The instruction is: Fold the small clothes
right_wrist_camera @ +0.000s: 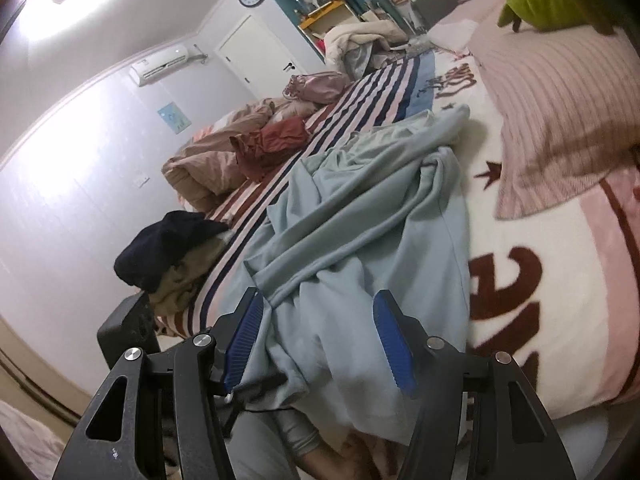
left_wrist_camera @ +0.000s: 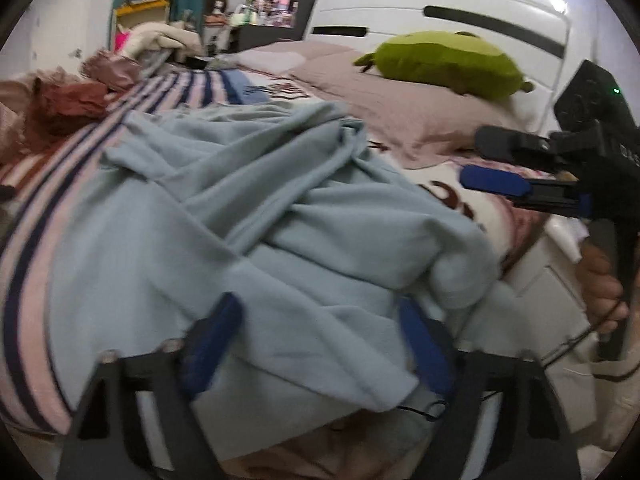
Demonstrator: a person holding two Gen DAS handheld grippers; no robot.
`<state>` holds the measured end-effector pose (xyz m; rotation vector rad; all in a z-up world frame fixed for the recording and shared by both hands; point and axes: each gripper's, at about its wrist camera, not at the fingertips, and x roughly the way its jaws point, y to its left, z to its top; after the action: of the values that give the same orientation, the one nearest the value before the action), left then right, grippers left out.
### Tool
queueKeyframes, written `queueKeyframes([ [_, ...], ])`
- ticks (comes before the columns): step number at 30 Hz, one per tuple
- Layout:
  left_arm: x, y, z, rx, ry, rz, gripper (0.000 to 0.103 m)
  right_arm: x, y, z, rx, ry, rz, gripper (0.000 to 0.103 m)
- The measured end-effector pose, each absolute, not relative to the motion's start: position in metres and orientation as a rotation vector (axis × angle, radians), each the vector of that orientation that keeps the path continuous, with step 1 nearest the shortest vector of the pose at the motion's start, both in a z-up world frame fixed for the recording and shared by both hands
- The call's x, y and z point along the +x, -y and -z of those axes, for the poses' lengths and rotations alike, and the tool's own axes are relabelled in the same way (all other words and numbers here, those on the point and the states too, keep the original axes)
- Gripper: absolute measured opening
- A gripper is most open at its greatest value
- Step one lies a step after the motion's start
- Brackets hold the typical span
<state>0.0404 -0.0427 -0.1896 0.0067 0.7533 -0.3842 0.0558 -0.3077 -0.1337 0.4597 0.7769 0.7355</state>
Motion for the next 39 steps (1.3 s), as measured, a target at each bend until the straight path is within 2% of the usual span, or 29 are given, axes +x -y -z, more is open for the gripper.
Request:
queueKeyframes([
  [2, 0.042, 0.033, 0.189, 0.028, -0.761, 0.326, 0.018, 0.056, 0.309, 0.136, 0.461, -0.780, -0.738, 0.054],
  [5, 0.044, 0.014, 0.189, -0.051, -0.793, 0.361, 0.002, 0.058, 0.307, 0.137, 0.468, -0.781, -0.746, 0.054],
  [6, 0.043, 0.009, 0.189, -0.055, -0.792, 0.350, 0.000, 0.058, 0.307, 0.137, 0.469, -0.780, -0.746, 0.054],
  [20, 0.026, -0.098, 0.176, -0.098, -0.722, 0.091, 0.000, 0.066, 0.285, 0.127, 0.410, -0.794, -0.738, 0.054],
  [25, 0.039, -0.108, 0.177, -0.046, -0.728, 0.068, 0.003, 0.085, 0.278, 0.118, 0.317, -0.783, -0.697, 0.054],
  [27, 0.044, -0.108, 0.173, -0.052, -0.710, 0.094, 0.015, 0.097, 0.278, 0.114, 0.245, -0.778, -0.635, 0.054],
  [28, 0.047, -0.107, 0.169, -0.060, -0.698, 0.115, 0.027, 0.103, 0.280, 0.112, 0.211, -0.775, -0.600, 0.056],
  [29, 0.051, -0.105, 0.164, -0.071, -0.677, 0.153, 0.033, 0.110, 0.281, 0.111, 0.178, -0.771, -0.561, 0.060],
  [30, 0.055, -0.102, 0.159, -0.075, -0.665, 0.184, 0.035, 0.117, 0.283, 0.110, 0.143, -0.766, -0.524, 0.061],
  [32, 0.069, -0.090, 0.150, -0.063, -0.647, 0.249, 0.045, 0.134, 0.284, 0.109, 0.061, -0.759, -0.448, 0.063],
  [39, 0.147, -0.015, 0.133, 0.011, -0.673, 0.513, 0.046, 0.195, 0.266, 0.140, -0.195, -0.848, -0.364, 0.063],
])
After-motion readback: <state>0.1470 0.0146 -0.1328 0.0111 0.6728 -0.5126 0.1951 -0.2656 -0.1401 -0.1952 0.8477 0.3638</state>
